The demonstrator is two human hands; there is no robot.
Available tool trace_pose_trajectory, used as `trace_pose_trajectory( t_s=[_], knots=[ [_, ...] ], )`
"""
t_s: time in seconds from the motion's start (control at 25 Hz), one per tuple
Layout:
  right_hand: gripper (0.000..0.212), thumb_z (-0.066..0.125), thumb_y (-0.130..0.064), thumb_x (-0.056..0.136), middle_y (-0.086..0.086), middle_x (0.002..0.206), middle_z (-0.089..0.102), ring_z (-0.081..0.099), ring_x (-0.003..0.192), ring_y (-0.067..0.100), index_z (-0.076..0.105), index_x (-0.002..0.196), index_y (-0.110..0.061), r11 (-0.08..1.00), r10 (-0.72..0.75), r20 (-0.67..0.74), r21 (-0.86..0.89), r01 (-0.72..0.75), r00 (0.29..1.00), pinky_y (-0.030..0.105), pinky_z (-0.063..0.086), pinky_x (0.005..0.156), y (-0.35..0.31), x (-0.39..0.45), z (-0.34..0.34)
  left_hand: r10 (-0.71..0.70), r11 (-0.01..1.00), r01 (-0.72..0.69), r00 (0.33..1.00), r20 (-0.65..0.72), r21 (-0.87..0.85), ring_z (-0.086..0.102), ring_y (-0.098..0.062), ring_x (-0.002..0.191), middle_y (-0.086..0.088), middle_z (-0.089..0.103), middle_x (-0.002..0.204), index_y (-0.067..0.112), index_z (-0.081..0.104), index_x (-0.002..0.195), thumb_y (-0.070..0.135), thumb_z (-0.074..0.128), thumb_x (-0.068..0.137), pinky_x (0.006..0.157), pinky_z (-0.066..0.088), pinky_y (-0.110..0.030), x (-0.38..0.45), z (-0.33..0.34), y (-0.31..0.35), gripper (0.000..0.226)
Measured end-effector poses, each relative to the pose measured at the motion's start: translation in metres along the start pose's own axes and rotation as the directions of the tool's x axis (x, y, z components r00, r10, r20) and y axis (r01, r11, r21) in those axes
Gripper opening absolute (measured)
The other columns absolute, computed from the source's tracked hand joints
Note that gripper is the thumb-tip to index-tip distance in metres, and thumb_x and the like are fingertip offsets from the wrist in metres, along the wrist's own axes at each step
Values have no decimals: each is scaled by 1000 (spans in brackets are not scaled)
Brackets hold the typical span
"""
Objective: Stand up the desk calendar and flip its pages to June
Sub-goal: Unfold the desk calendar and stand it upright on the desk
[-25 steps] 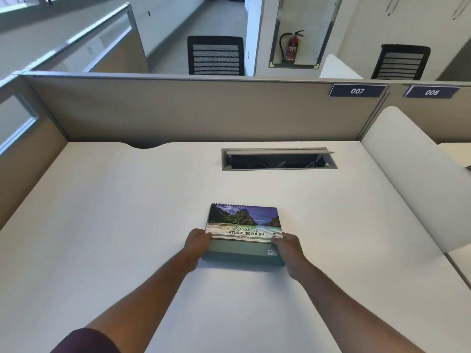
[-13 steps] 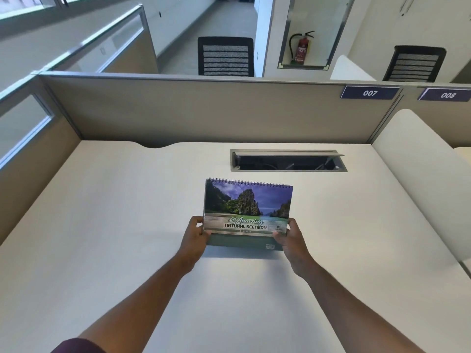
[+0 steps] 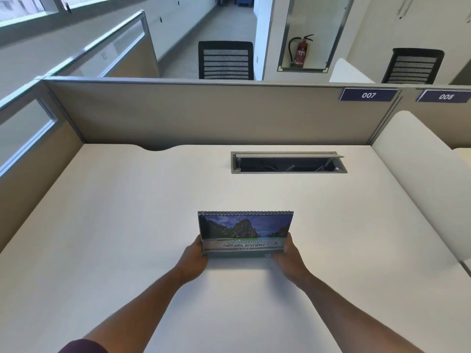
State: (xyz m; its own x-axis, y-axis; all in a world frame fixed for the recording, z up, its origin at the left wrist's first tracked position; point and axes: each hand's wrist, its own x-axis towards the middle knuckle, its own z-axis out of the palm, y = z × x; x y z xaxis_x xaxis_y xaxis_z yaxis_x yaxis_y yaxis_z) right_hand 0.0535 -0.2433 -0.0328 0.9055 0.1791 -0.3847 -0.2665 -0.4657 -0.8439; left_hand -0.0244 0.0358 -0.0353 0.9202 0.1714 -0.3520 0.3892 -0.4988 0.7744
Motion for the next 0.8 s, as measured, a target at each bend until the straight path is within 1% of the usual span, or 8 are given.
trace_pose_trajectory(
  t_s=[0.12,0.2,0.32,0.36,0.44,0.52,0.64,0.8],
  knots=[
    [54,54,-3,80,1,107,69,66,96,19,44,127,-27,995,-5,6,-98,6,1000,32,52,70,5,-3,1,-9,999,10,1000,-30,37,59,-22,101,5,60,114,20,41,143,-5,43,82,79,43,-22,-2,5,-5,66],
    [52,60,-9,80,-1,109,70,67,99,19,48,127,-27,996,4,16,-90,-3,1000,34,54,76,4,-2,0,-10,1000,11,999,-49,14,59,-21,99,4,60,113,21,42,142,-5,44,82,78,44,-23,-2,7,-6,66],
    [51,65,-16,70,-5,111,75,69,104,20,61,120,-28,1000,20,46,10,-21,999,41,58,88,2,3,-6,-28,998,24,997,-65,-61,61,-22,103,8,64,112,24,52,131,-10,37,79,79,46,-25,-1,7,-6,64],
    [48,62,-11,70,-2,107,77,70,102,24,66,116,-21,996,29,35,81,-32,999,41,58,86,0,3,-9,-53,993,42,994,-99,-109,63,-23,104,10,68,110,23,58,122,-12,35,77,80,49,-26,0,5,-7,61],
    [37,50,3,80,5,95,78,70,91,25,71,109,-4,959,73,-24,276,-64,997,29,57,74,-7,-2,-16,-118,971,77,978,-173,-226,67,-24,103,6,74,102,22,65,106,-12,35,80,82,52,-29,3,0,-11,53],
    [35,41,5,91,3,82,79,73,76,16,74,100,-3,907,114,-53,414,-82,992,23,56,69,-15,-9,-22,-155,948,89,968,-199,-305,68,-28,101,0,76,97,23,70,99,-8,39,84,87,53,-36,6,-5,-13,47],
    [37,42,-6,96,3,81,80,74,69,12,78,89,-10,885,131,-35,454,-101,991,31,55,80,-20,-8,-24,-155,907,79,976,-154,-413,71,-29,99,-4,79,98,18,74,99,1,40,93,97,54,-44,6,-6,-4,39],
    [36,44,-7,93,6,86,80,72,73,17,79,94,-7,876,176,-1,457,-156,984,34,56,86,-21,-1,-23,-152,887,83,982,-116,-454,69,-25,98,-5,78,101,18,71,101,0,34,95,99,53,-47,6,-4,5,41]
  ],
)
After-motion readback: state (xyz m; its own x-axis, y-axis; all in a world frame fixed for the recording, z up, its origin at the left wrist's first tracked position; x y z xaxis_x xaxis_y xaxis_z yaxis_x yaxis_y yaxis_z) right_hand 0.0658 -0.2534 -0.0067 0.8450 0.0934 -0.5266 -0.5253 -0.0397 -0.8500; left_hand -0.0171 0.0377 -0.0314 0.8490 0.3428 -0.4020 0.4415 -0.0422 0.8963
